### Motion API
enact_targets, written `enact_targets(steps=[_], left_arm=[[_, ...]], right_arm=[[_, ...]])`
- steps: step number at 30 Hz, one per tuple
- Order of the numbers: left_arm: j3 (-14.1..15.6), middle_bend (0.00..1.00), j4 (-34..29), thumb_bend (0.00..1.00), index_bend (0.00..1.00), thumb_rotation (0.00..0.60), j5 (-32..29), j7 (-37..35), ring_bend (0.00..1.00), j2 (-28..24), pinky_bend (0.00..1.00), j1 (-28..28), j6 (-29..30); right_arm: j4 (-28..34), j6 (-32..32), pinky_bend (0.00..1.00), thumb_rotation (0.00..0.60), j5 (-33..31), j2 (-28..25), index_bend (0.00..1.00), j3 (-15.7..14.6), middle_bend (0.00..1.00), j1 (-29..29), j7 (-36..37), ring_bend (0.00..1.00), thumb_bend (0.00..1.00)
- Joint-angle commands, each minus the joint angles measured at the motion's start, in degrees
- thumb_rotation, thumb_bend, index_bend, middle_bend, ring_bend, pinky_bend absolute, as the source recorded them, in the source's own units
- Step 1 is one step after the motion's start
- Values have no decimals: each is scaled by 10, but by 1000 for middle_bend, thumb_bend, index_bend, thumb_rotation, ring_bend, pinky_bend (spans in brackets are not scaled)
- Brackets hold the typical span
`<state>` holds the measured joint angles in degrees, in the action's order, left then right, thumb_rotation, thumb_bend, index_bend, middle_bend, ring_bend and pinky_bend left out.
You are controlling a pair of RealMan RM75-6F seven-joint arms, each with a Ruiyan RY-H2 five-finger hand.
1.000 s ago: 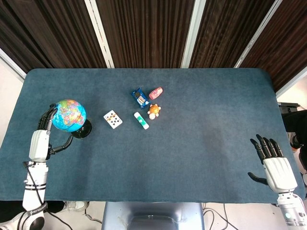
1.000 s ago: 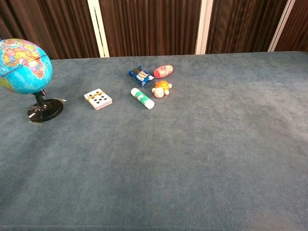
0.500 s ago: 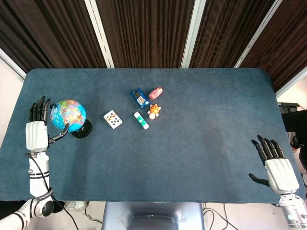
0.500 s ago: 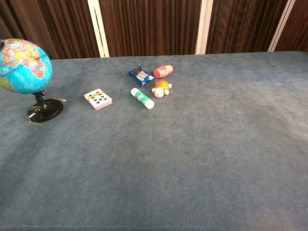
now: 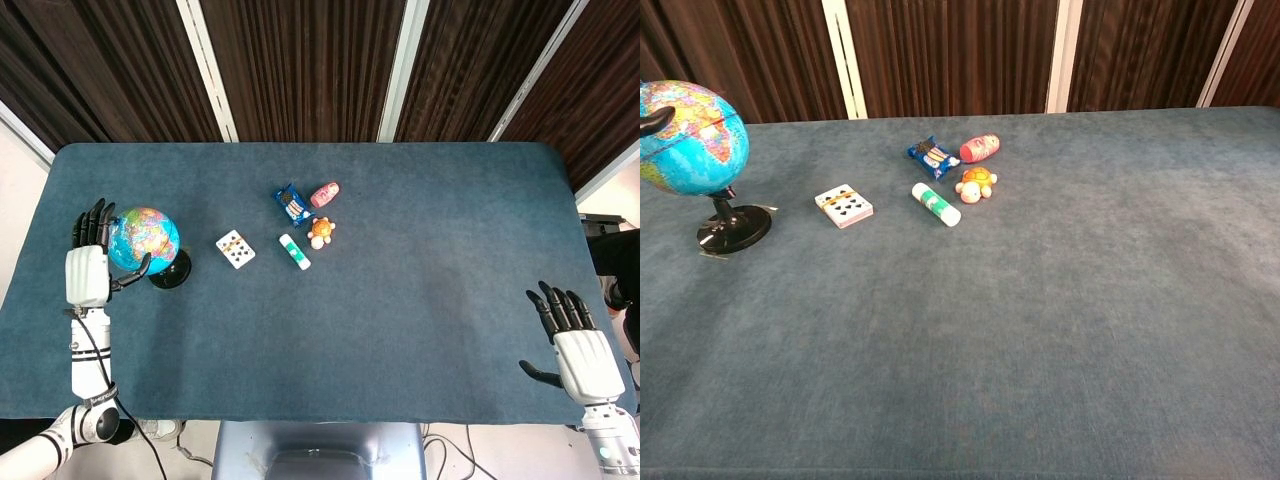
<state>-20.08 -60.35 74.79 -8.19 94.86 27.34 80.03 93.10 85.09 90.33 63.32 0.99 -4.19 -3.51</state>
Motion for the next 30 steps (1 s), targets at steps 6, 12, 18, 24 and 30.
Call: enact_targets(steps=[6,12,18,24,30], left_arm=[[-2,0,22,288,0,428,-11,-4,0,8,0,10,-11],[1,0,21,288,0,447,-11,-8,0,4,0,8,-9],[3,0,29,290,0,468,-21,-9,0,2,0,5,-19],[7,0,35,295,0,470,-26,-19,0,-1,0,-1,-24],[7,0,44,296,0,474,-34,-27,0,-3,0,-5,-29]], right_arm=[[0,2,0,600,-2,0,0,1,0,2,-3,0,152],[0,-1,0,600,-3,2,0,1,0,1,-5,0,152],[2,4,0,600,1,0,0,-1,0,4,-4,0,152],[3,4,0,600,0,-1,0,0,0,4,-3,0,152],[3,1,0,600,0,-1,0,-1,0,3,-5,0,152]])
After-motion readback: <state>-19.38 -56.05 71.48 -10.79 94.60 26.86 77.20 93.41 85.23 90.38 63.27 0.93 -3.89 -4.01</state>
